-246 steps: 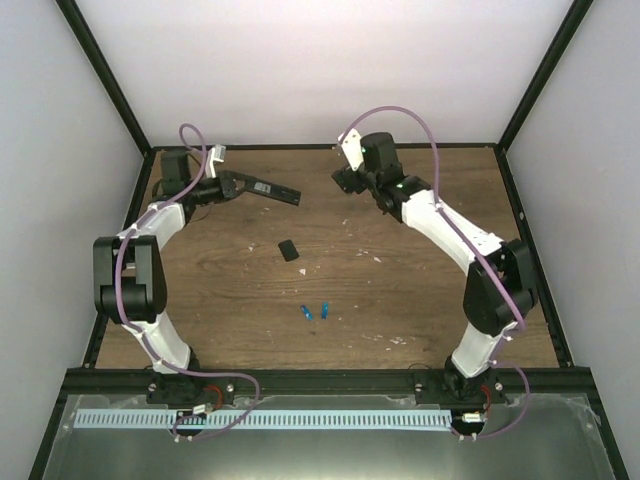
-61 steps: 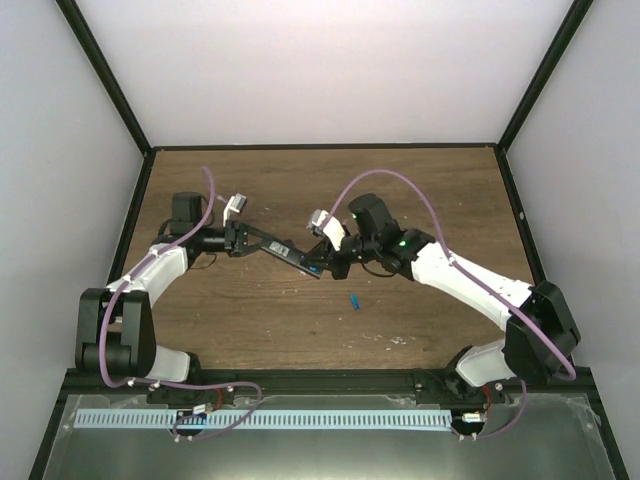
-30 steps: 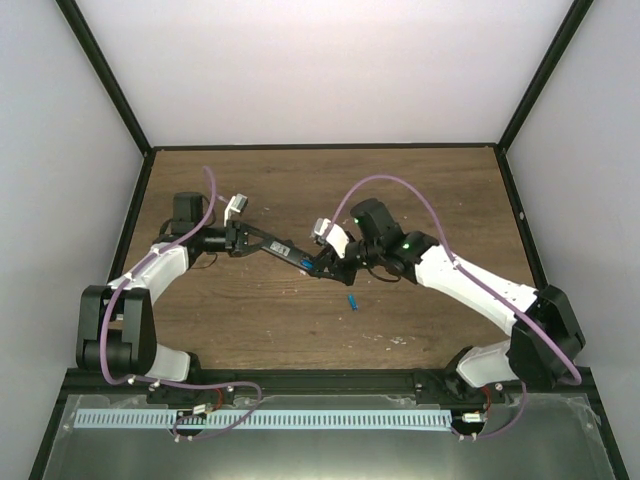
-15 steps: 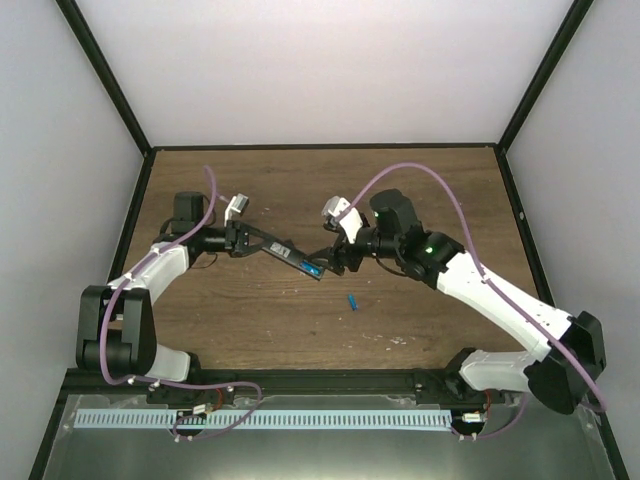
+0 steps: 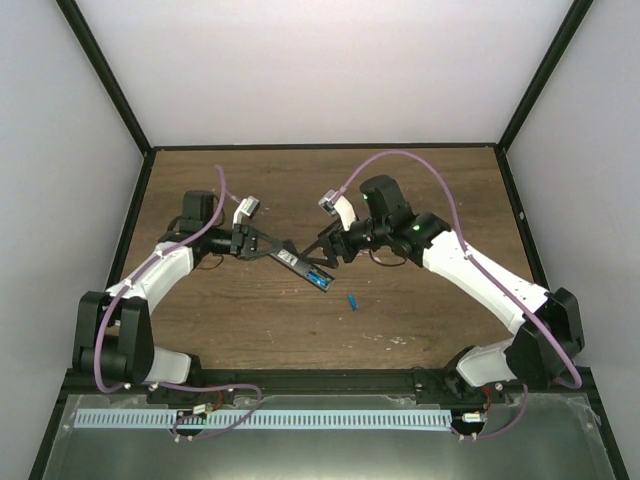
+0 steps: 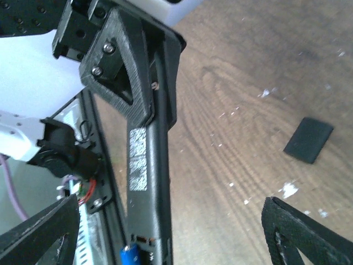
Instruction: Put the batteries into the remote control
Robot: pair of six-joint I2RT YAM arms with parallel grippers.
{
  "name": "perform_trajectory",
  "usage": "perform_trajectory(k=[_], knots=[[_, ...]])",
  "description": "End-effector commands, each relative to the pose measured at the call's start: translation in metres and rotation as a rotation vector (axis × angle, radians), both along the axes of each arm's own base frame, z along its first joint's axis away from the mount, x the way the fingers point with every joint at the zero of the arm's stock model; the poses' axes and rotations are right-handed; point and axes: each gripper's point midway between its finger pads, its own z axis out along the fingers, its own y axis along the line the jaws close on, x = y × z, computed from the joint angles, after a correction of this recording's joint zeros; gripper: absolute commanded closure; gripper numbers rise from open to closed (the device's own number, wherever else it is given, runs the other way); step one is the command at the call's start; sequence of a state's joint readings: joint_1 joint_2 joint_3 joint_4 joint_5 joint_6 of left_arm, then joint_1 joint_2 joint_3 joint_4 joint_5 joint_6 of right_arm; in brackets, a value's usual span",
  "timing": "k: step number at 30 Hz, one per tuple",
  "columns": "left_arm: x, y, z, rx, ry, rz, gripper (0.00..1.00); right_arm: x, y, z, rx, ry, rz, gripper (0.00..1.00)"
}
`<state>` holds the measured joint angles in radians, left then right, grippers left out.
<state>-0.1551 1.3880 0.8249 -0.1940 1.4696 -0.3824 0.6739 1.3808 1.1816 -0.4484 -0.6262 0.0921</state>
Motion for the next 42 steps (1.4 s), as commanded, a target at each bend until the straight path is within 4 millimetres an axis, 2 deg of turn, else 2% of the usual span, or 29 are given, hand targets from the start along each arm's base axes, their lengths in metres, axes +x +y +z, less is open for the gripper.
perform_trajectory(k=[1,8,17,28,42], knots=[[-0.008,0.0,0.018,-0.044,-0.06,-0.045,1.0,-0.02,-0.003,0.014,0.046,0.148,0.067,0.18],[-0.012,-0.002,0.021,-0.053,-0.071,-0.065,1.0,-0.04,-0.001,0.008,0.072,0.267,0.159,0.24],[-0.011,-0.004,0.024,-0.049,-0.08,-0.07,1.0,-0.044,0.004,-0.004,0.056,0.362,0.209,0.36],[-0.01,-0.005,0.019,-0.028,-0.083,-0.056,1.0,-0.046,0.007,-0.003,0.068,0.394,0.231,0.55],[-0.007,-0.005,0.021,-0.016,-0.101,-0.047,1.0,-0.049,0.005,-0.015,0.04,0.426,0.239,0.59]])
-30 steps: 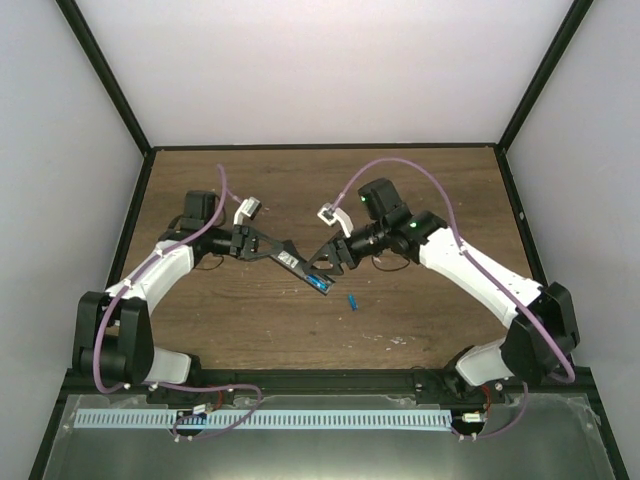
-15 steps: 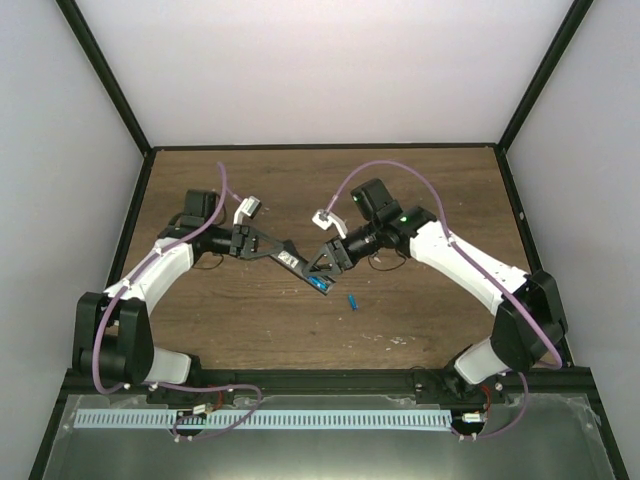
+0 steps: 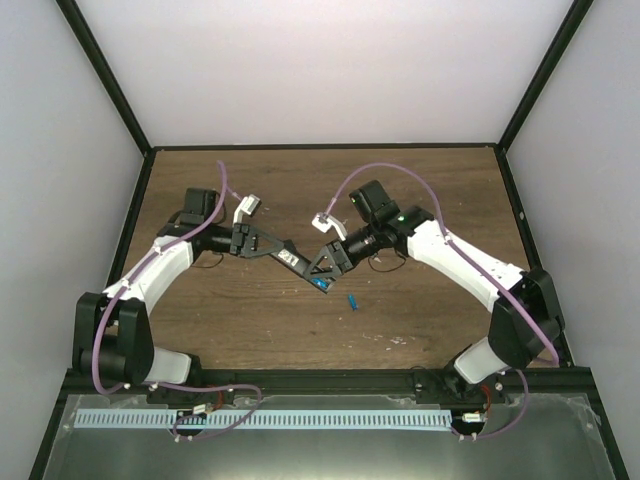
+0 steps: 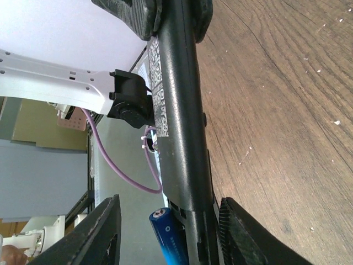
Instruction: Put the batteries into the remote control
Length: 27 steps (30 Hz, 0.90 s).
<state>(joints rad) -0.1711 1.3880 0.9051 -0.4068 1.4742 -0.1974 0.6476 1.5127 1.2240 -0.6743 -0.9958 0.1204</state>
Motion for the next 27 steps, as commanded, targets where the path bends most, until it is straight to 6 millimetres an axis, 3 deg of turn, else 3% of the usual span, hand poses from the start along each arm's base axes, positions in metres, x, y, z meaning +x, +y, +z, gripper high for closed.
perform_trajectory(k=[1,27], knots=[[-0.0002,-0.0015,0.0099,-0.016,-0.051,-0.015,1.0,0.0008,0.0015,0.0125,0.028,-0.009,0.016,0.6],[0.0013,-0.001,0.0084,0.015,-0.085,0.01,1.0,0.0014,0.0065,0.0147,0.049,0.021,0.026,0.75]])
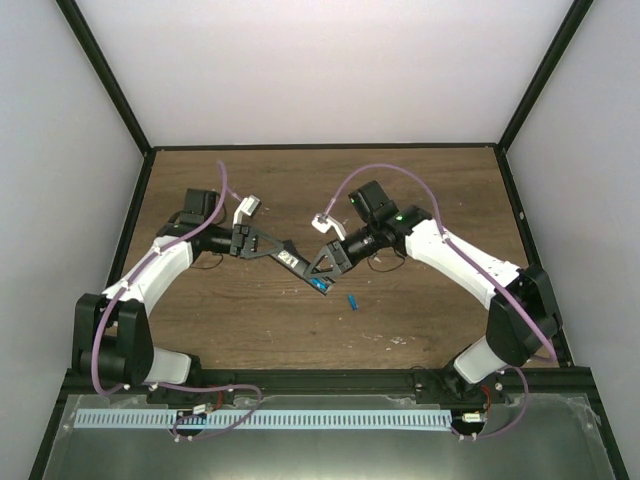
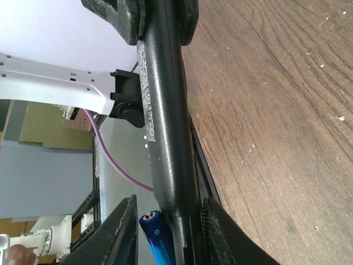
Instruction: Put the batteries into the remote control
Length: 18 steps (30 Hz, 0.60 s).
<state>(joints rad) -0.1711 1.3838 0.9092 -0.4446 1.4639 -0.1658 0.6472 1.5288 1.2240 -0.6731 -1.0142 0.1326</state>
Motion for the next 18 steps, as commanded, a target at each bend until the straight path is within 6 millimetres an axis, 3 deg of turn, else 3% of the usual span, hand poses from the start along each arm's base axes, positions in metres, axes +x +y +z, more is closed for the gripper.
perform_trajectory(k=[1,18], knots=[[0.003,-0.001,0.01,0.006,-0.082,0.007,1.0,0.002,0.005,0.018,0.049,-0.012,0.023,0.76],[0.009,-0.003,0.012,-0.002,-0.082,0.012,1.0,-0.015,0.008,0.001,0.022,-0.002,0.07,0.81]])
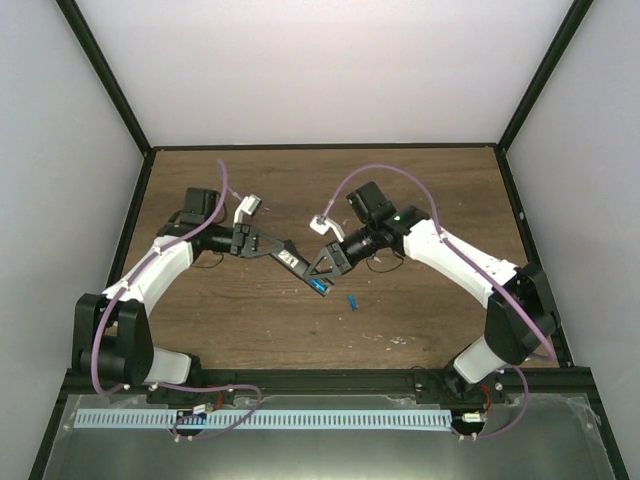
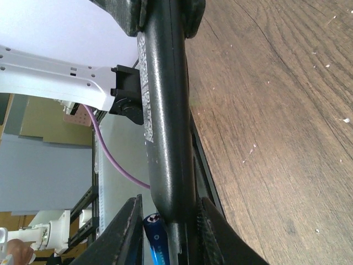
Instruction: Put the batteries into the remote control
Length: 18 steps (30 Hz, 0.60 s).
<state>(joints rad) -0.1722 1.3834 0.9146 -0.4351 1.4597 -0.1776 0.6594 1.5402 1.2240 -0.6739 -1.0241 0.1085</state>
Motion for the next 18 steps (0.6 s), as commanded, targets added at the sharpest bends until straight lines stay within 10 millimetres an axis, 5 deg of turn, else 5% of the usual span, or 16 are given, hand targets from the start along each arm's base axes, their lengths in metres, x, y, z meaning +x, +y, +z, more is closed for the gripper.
perform_trajectory(k=[1,18], knots=[[0.0079,-0.0022,0.01,-0.003,-0.078,0.011,1.0,-0.0112,0.0045,0.0032,0.014,0.004,0.043,0.81],[0.0107,-0.0026,0.0124,-0.019,-0.084,0.006,1.0,-0.021,0.0008,-0.0015,0.026,-0.013,0.056,0.86]])
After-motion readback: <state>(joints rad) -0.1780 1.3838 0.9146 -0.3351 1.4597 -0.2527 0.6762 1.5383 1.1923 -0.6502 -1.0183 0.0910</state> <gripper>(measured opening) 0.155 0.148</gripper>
